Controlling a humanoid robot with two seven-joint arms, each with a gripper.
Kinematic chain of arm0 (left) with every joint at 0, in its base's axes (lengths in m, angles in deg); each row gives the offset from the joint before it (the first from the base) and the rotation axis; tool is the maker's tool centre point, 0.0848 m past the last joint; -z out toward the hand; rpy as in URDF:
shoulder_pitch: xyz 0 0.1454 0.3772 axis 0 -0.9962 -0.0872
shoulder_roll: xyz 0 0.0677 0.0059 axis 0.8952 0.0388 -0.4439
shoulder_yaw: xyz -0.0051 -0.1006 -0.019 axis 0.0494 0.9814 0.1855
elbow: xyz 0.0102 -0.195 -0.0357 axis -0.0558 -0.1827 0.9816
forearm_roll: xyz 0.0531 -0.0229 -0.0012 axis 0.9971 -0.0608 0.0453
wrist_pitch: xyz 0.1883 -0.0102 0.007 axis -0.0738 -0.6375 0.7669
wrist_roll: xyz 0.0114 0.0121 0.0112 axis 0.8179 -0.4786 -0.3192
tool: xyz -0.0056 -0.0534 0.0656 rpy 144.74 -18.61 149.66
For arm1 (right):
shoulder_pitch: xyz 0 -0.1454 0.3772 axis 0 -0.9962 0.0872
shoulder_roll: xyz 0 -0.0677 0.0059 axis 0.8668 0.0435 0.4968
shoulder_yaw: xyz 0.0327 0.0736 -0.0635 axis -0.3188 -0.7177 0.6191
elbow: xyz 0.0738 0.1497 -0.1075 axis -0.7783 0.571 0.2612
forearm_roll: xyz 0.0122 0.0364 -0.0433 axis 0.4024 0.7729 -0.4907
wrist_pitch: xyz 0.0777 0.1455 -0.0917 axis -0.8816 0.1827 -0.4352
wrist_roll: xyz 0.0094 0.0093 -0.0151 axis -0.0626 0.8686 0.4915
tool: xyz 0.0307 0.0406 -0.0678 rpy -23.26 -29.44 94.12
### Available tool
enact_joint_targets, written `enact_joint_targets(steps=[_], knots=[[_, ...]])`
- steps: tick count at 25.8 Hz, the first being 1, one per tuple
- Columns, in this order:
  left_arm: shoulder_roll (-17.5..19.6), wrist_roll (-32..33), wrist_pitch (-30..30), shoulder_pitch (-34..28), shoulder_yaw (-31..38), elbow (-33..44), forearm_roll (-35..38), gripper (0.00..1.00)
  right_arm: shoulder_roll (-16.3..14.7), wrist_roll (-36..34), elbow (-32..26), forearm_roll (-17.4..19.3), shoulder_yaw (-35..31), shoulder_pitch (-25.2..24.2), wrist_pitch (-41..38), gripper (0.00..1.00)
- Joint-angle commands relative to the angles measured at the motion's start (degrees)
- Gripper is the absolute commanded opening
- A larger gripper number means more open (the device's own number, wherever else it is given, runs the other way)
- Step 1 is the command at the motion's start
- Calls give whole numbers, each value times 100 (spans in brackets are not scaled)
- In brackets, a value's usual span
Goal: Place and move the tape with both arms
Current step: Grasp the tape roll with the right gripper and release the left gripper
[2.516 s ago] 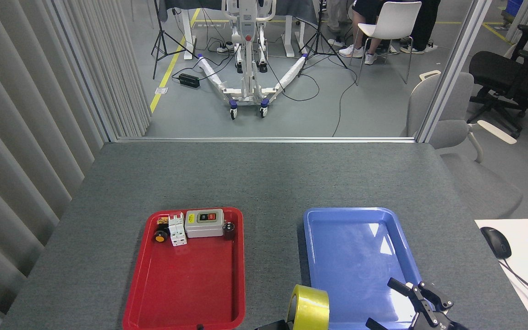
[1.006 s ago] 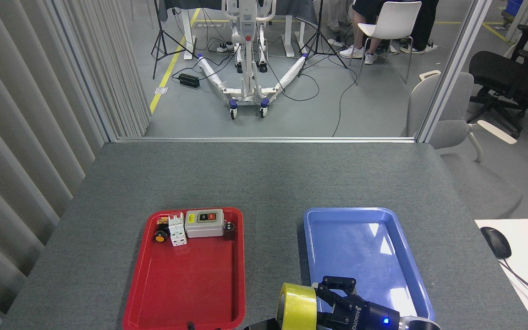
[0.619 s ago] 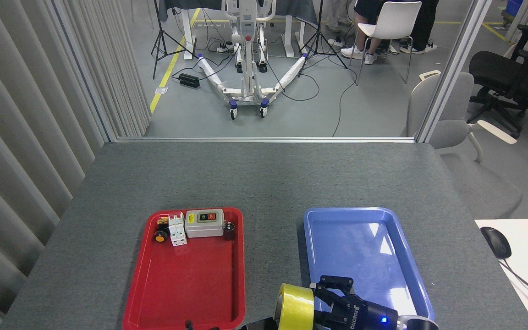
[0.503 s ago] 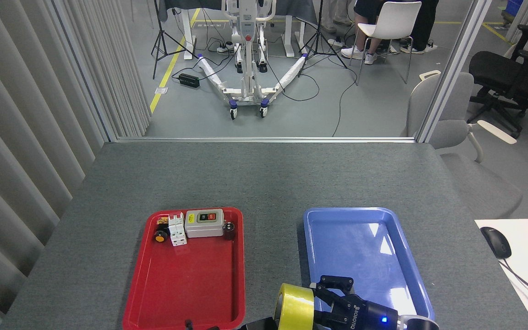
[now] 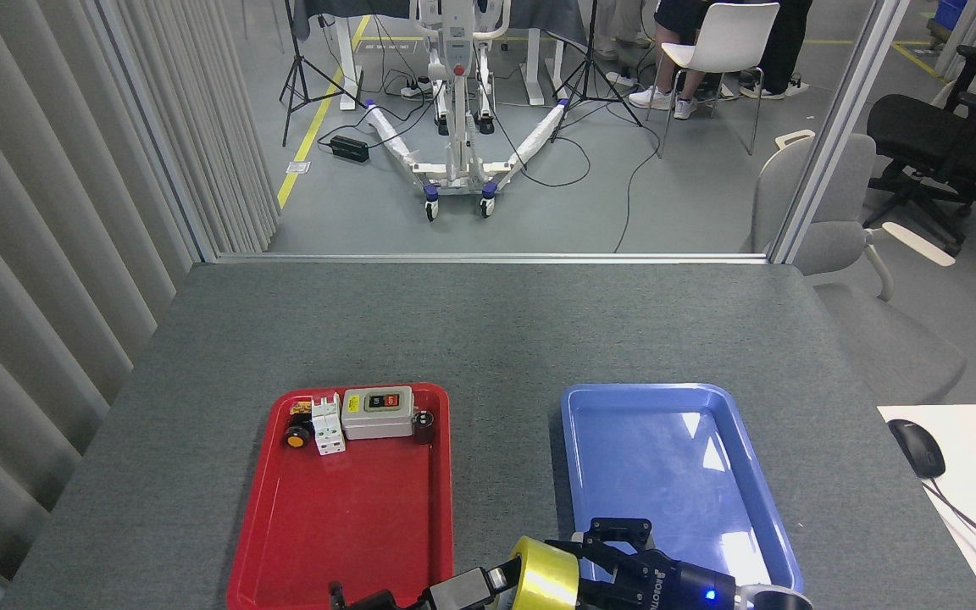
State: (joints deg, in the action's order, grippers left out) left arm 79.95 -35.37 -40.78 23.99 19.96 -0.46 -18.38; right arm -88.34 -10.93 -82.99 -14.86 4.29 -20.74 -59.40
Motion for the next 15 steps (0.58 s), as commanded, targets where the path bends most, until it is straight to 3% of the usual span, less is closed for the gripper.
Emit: enact_joint_targets(steps=[1,7,11,15], knots=[[-9,5,101,36,34,-66,-13,100,11,-115,-4,-5,-2,5,18,22],[-62,-83,321,62,341,-259,57,100,29,-115,-4,4,-2,5,9,22],[-97,-935,409,62,728,-232,822,100,29,-115,-4,31,-99,5,-61,22],[-97,-1876,1771,44,1264,-268,2158,100,29,-115,-4,66,-697,-91,-131,22]])
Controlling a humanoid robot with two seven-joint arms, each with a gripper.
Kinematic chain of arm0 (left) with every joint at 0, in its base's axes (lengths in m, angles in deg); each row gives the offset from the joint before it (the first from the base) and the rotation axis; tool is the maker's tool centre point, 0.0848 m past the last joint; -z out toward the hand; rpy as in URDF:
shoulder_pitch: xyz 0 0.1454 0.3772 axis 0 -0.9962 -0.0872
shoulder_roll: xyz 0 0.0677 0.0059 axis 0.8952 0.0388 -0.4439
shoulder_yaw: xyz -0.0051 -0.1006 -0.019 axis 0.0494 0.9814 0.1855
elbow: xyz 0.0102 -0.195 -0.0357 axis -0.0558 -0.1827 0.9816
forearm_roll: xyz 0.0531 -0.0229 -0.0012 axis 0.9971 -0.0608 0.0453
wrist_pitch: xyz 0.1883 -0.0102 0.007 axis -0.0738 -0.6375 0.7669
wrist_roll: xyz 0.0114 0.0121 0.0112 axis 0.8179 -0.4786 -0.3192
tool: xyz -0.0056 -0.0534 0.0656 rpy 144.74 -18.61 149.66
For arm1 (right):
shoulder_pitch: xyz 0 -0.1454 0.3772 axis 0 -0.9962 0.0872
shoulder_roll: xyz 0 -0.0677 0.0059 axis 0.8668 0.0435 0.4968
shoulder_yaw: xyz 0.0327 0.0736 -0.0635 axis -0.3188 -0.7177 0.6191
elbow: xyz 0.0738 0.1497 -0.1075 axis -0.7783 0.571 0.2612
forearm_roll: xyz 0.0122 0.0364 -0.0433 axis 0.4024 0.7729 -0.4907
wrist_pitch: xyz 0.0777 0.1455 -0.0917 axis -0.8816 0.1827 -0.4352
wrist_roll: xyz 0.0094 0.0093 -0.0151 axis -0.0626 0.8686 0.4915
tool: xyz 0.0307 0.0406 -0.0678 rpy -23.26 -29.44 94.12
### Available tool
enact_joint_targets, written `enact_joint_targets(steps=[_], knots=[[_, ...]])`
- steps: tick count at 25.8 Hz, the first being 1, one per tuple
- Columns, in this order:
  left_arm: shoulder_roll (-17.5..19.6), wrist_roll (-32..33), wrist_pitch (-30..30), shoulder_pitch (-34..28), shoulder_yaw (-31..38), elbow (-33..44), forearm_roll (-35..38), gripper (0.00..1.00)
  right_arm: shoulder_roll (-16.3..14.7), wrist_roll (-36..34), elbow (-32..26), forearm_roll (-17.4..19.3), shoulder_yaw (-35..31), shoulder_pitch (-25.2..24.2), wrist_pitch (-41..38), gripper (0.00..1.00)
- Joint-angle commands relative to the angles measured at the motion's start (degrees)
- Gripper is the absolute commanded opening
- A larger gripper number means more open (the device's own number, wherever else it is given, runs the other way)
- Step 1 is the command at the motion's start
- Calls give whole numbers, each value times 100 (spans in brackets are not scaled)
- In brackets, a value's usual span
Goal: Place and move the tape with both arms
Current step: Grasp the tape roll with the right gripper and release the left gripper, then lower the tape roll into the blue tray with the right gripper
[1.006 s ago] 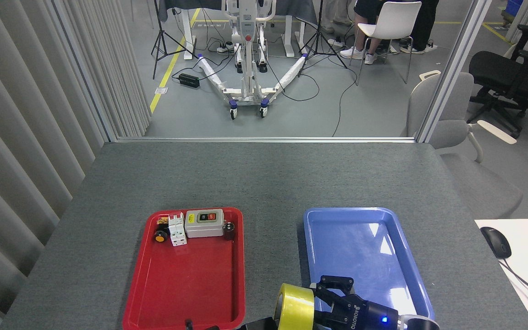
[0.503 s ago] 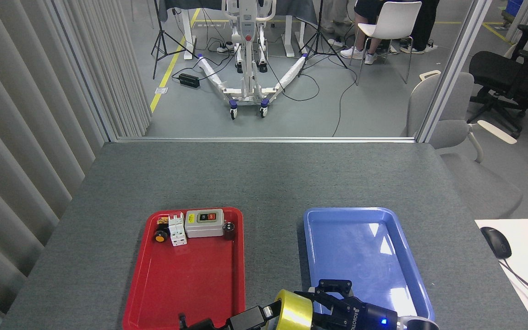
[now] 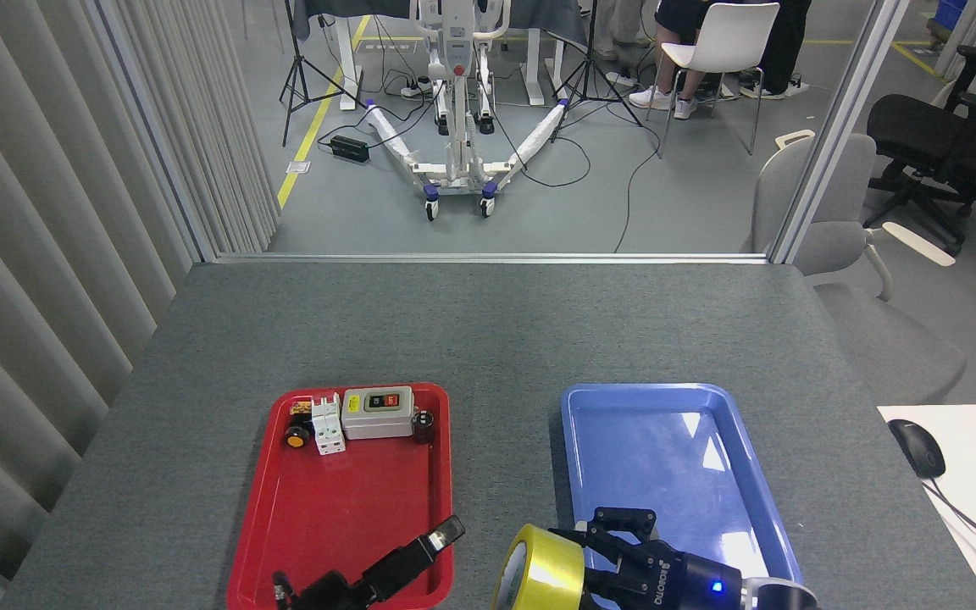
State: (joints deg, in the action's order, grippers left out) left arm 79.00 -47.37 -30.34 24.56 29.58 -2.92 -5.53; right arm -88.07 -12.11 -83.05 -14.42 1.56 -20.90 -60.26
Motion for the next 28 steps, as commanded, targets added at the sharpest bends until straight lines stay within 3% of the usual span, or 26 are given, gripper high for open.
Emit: enact_joint_targets(steps=[1,4,6,8,10,13,16,19,23,28], knots=[[7,-1053,700,-47,301,40,1592,100,19,3,1,30,-644,-154,-45,22],[15,-2248,647,-249,284,322,4607,100,432,12,10,127,-1645,-523,34,23],[-11,-3453,234,-355,143,445,6058,100,898,29,1,154,-2437,-857,43,23],[-29,-4569,-1058,-382,-244,489,6515,100,1478,170,10,101,-3210,-1077,87,22],[-46,-4815,-2174,-355,-613,462,6507,100,1926,785,10,74,-3702,-1112,385,22],[-64,-4815,-2481,-346,-718,489,6515,100,2216,1814,10,83,-3940,-1103,1554,22],[-72,-4815,-2578,-346,-718,506,6507,100,2102,2551,36,57,-3869,-1033,3039,22],[-72,-4833,-2587,-329,-701,524,6507,100,1724,3747,194,57,-3360,-778,4120,22],[-37,-4877,-2587,-276,-674,506,6507,100,1127,4380,335,136,-2894,-655,4938,22],[33,-4877,-2587,-258,-657,515,6515,100,951,4775,932,171,-2437,-260,5334,22]])
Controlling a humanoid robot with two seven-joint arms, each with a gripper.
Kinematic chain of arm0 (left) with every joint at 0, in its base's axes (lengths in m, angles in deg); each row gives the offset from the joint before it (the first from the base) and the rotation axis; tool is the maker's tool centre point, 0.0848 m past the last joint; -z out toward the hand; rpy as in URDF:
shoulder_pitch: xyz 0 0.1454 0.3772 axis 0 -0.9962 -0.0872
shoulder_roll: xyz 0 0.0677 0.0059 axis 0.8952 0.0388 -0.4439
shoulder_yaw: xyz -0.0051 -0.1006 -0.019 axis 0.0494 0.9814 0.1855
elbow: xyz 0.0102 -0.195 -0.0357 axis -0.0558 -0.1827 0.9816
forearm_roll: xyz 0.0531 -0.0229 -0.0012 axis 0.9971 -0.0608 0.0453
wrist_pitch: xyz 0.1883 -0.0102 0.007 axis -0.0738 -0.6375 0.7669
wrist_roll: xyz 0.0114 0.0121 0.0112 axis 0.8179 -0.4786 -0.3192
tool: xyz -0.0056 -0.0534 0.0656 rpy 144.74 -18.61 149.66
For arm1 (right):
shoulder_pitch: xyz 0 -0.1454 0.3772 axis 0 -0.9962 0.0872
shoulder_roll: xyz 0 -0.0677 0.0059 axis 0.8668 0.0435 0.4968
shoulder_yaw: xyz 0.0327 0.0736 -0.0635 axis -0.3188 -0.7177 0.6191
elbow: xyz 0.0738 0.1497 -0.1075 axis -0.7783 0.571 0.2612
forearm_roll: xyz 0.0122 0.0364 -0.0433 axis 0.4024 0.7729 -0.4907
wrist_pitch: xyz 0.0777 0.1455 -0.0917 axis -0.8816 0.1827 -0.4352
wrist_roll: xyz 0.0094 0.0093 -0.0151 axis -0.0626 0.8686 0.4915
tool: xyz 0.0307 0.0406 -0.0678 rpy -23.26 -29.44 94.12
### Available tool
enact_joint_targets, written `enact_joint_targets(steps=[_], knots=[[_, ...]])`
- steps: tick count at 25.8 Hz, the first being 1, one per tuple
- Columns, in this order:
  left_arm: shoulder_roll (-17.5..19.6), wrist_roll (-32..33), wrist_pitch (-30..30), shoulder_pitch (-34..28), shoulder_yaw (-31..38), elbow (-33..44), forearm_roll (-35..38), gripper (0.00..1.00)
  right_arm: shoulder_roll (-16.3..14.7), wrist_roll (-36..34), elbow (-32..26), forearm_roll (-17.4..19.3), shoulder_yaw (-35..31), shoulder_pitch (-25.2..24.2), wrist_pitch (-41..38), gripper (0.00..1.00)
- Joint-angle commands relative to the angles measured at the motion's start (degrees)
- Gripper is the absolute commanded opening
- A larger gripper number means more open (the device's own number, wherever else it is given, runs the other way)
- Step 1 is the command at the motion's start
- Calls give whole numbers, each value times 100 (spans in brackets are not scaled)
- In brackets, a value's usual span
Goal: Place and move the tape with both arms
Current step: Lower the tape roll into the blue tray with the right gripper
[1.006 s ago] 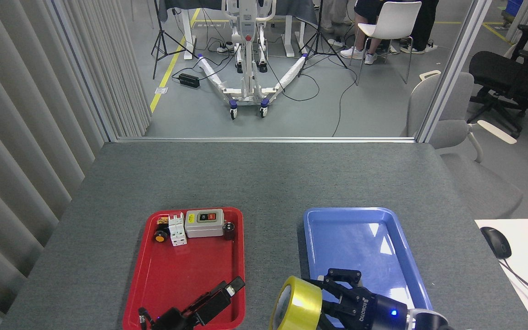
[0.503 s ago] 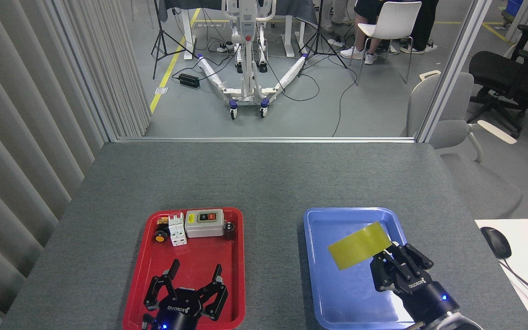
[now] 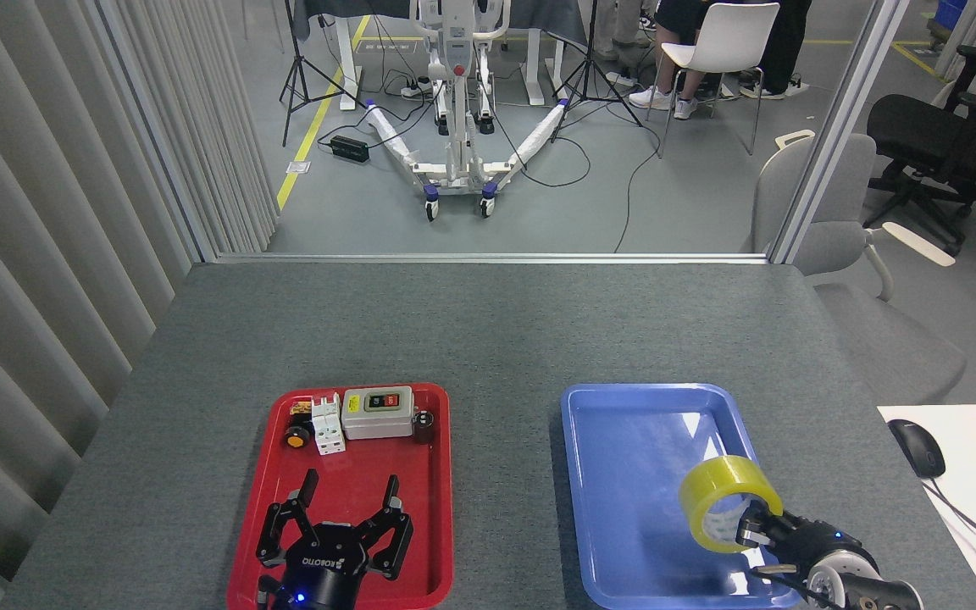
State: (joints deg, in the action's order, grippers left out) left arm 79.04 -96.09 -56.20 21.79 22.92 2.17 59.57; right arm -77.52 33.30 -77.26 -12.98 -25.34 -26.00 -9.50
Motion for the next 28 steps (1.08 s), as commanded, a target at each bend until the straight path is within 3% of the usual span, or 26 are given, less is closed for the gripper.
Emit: enact_joint_targets(steps=[1,7,19,24,28], knots=[[29,-5,-1,36,18,5,5,100,-96,243,486,88,280,338,258,22],[99,-22,-1,89,123,-3,5,100,-104,172,864,545,429,646,179,22],[81,-31,8,71,141,23,5,100,45,-74,908,554,438,848,-217,35],[81,-31,8,133,150,23,5,100,80,-179,925,554,438,954,-243,49],[99,-31,8,185,159,32,5,100,98,-179,925,554,447,962,-243,50]])
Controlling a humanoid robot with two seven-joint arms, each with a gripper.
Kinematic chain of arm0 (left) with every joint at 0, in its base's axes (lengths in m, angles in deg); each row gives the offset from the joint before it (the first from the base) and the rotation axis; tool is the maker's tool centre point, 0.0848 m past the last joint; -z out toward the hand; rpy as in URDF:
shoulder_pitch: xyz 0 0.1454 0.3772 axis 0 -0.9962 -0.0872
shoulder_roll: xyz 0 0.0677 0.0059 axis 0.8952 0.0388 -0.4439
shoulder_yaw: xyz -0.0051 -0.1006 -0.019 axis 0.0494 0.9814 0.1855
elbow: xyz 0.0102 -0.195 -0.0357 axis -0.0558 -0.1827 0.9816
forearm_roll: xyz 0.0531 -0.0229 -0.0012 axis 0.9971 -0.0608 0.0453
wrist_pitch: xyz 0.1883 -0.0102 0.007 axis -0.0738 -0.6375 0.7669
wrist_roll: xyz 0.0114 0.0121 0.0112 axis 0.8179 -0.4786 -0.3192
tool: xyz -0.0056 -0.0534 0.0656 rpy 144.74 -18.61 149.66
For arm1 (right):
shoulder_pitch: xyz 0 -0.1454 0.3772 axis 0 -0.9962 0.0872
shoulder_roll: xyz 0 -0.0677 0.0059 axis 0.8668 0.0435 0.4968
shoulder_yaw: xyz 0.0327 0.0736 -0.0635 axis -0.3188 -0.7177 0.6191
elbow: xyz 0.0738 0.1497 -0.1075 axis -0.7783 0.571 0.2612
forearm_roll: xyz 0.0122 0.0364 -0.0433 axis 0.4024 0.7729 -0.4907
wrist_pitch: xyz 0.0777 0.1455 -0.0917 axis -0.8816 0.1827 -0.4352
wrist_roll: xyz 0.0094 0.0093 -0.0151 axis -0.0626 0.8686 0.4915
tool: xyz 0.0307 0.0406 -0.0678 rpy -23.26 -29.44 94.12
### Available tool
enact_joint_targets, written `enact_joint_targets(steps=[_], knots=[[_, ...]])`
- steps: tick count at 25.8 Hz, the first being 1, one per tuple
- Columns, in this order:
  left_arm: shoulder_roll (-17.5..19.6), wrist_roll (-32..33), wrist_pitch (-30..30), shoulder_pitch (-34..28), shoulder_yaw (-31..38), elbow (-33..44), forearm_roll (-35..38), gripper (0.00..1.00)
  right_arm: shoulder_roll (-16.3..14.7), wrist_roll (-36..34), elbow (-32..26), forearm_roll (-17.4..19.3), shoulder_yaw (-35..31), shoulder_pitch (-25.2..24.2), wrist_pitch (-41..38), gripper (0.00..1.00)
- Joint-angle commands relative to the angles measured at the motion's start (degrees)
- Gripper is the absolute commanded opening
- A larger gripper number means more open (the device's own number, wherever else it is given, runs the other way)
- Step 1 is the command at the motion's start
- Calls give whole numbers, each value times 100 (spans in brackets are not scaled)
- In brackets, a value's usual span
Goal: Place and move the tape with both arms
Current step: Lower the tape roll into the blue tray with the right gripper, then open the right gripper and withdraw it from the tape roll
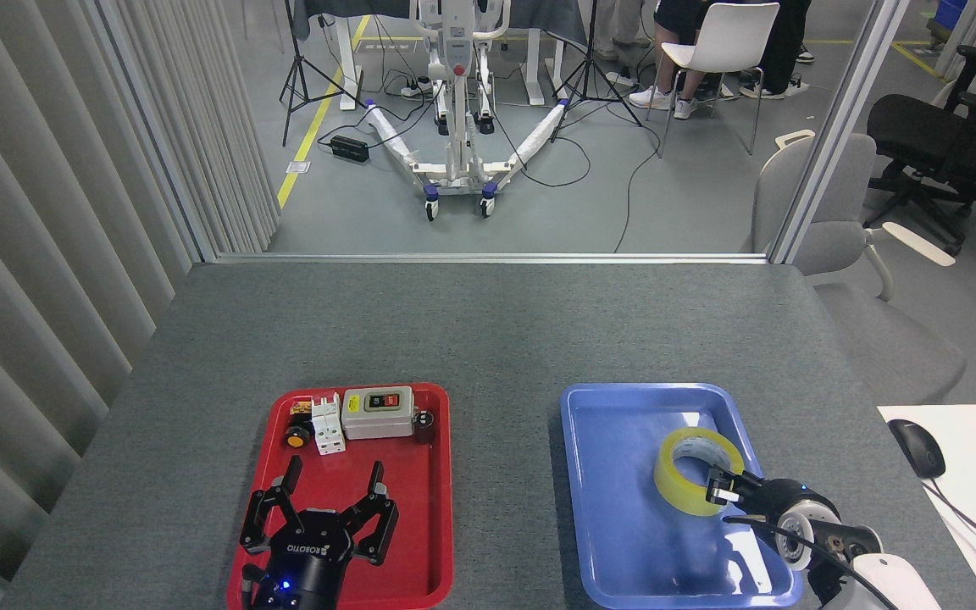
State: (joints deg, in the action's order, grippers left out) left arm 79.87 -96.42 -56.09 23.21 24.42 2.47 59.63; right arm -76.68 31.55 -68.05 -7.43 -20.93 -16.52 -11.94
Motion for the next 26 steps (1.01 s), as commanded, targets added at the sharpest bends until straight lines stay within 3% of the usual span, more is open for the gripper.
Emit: enact_joint_targets(steps=[1,8,13,15,17,20,23,26], knots=[[17,2,-3,43,9,2,9,100,32,-13,-4,-1,5,14,1,50],[96,2,-3,78,88,54,0,100,58,-224,-39,-27,-12,14,-104,54],[105,2,5,122,80,11,0,100,-21,-1736,-488,-177,-100,-241,-553,66],[131,2,5,114,88,-7,0,100,-21,-2799,-488,-607,-118,-372,-562,76],[140,2,5,105,88,-7,0,100,67,-3863,-488,-1407,-346,-478,-544,86],[140,2,5,105,88,-16,-9,100,559,-4733,-734,-2347,-724,-979,-544,98],[140,2,5,122,88,-25,-9,100,999,-4750,-1173,-2717,-909,-1506,-553,99],[140,2,-3,149,88,-25,-9,100,1008,-4750,-1437,-2717,-891,-1928,-562,99]])
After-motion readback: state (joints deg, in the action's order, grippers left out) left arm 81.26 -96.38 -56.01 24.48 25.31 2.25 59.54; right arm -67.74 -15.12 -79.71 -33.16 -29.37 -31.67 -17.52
